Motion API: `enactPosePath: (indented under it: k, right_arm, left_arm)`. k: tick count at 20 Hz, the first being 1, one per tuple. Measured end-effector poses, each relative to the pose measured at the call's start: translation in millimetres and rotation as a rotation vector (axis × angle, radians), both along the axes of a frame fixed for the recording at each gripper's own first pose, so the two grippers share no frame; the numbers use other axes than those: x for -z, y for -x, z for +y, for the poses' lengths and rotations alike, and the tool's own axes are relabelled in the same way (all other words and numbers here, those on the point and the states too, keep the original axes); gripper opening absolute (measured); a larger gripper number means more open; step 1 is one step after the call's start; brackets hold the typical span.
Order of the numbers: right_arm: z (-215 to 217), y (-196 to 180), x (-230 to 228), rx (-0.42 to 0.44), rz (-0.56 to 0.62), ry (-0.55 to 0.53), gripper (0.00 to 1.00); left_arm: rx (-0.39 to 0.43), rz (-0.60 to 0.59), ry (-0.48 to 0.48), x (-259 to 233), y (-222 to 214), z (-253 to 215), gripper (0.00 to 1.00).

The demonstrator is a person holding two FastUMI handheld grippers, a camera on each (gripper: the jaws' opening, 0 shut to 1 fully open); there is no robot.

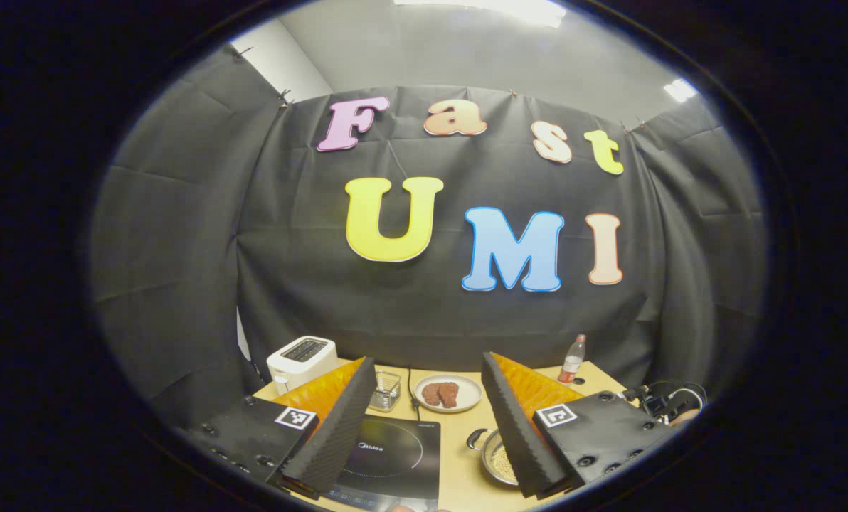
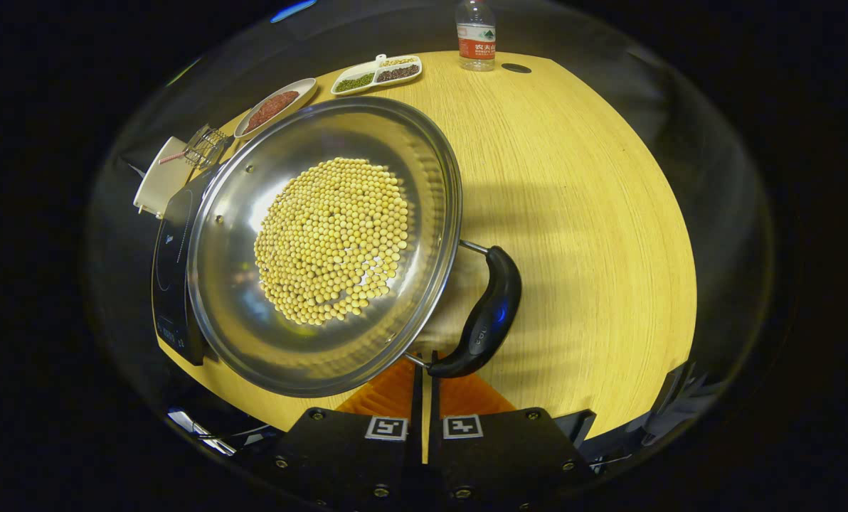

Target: First push the handle of the pot to place it horizontally, then grasp the pot with both hands and set it on the induction cooktop.

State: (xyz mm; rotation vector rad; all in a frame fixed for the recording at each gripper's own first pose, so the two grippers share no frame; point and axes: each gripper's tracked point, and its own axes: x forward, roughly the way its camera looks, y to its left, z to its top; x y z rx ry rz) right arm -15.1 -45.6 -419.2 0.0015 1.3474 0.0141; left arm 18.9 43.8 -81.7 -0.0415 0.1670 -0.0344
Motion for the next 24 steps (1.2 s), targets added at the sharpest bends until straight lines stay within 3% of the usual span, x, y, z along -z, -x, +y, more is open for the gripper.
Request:
enactPosePath:
  k: [15,19,24]
  right_arm:
    - [-38,-51,2,-0.009,-0.022,0.099,0.05]
    - [-41,-64,3,-0.001,-0.028,0.099,0.04]
    - [-43,-78,1,-0.007,-0.038,0.106,0.04]
  left_arm:
    - [0.085,0.091,-0.059,37,-2,-31,0.95]
    - [0.087,0.093,-0.065,37,-9,-32,0.99]
    - [0.084,0.127,-0.052,50,-11,-31,0.95]
